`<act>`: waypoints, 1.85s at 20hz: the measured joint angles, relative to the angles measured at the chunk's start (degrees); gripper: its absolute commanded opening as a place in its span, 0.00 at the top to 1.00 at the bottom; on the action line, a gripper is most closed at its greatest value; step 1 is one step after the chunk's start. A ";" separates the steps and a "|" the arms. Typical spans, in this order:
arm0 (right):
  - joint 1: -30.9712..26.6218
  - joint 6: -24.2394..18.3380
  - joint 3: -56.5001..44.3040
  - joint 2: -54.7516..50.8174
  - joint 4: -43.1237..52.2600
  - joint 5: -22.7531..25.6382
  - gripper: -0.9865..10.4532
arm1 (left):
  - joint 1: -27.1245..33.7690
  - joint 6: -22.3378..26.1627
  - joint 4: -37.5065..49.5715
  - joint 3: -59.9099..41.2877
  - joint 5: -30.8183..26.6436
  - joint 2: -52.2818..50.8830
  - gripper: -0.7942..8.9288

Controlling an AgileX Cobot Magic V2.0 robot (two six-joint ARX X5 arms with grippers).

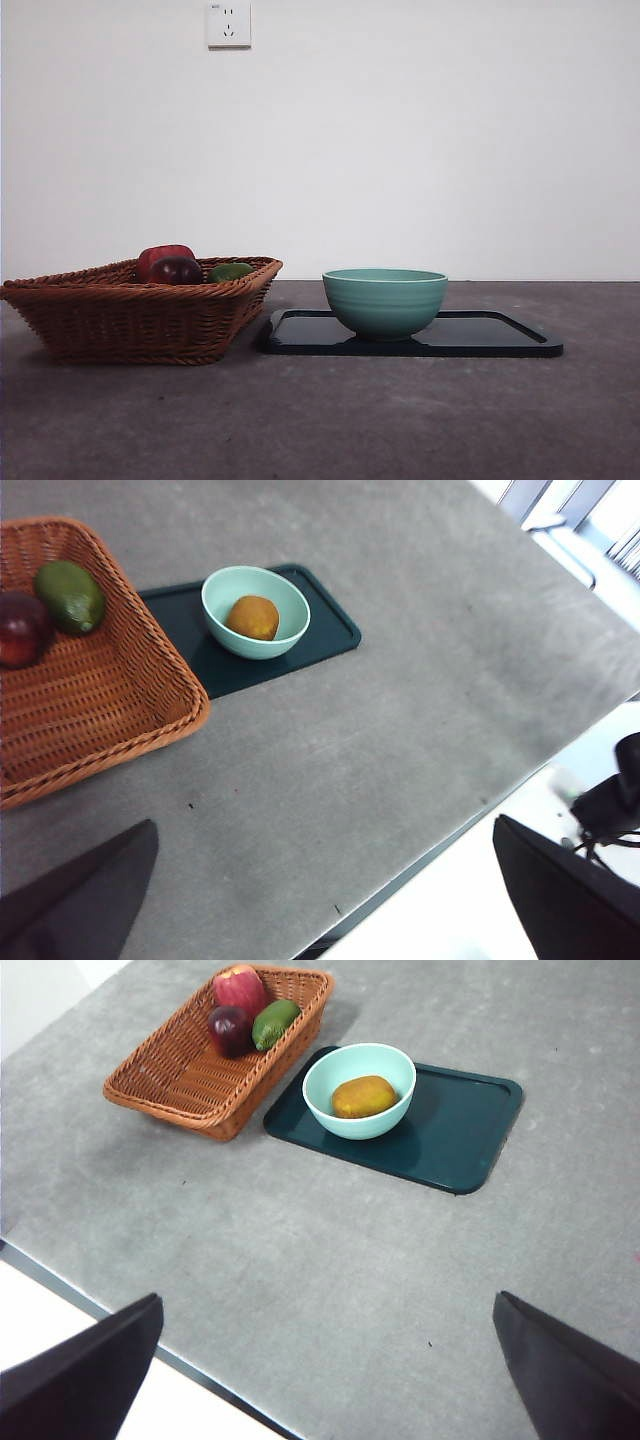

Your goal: Pick up the wifruite, put it on the bowl, pick up the plate, put it on desk

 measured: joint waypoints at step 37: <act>0.02 0.00 0.00 0.00 0.00 0.15 0.39 | 18.78 27.87 5.03 52.59 12.24 85.31 0.28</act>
